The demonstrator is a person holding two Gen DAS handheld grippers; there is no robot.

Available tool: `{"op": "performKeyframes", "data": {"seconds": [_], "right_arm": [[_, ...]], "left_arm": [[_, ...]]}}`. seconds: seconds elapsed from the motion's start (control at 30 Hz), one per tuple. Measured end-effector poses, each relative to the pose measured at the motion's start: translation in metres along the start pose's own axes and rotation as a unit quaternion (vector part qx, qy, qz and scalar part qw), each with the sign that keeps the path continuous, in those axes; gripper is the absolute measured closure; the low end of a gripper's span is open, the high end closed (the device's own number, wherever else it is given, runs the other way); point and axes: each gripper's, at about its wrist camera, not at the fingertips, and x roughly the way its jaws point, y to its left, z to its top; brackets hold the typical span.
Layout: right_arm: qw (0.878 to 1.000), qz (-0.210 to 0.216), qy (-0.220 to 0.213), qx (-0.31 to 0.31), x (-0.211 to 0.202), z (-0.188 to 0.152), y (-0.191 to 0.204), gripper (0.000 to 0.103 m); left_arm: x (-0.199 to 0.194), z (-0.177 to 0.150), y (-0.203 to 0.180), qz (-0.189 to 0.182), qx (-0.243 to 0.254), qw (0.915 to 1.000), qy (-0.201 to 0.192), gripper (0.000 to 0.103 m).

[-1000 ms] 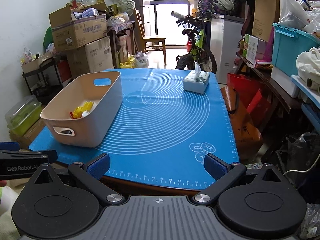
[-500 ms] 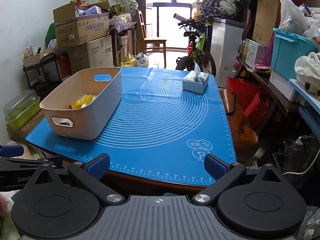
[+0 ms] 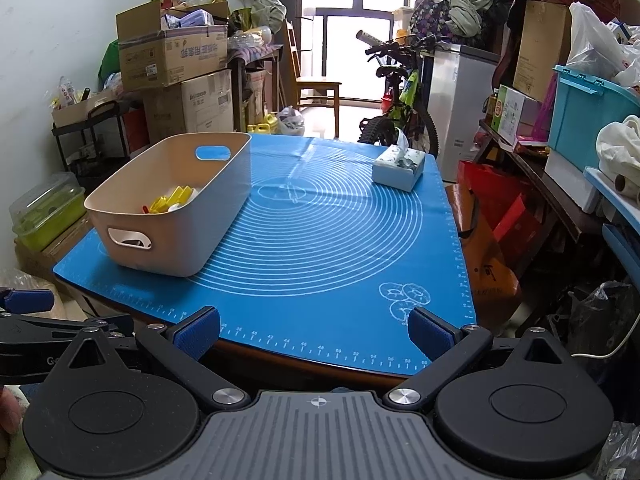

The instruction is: Organize rigid objects

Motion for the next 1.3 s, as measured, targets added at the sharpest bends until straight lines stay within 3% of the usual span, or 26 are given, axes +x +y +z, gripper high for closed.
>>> {"op": "performKeyframes", "data": {"seconds": [1.3], "right_arm": [[1.000,0.002,0.002,0.007,0.0011,-0.0005,-0.0045,0.003]], "left_arm": [[0.0011,-0.0002,0.0037,-0.009,-0.008,0.9999,-0.004,0.016]]}}
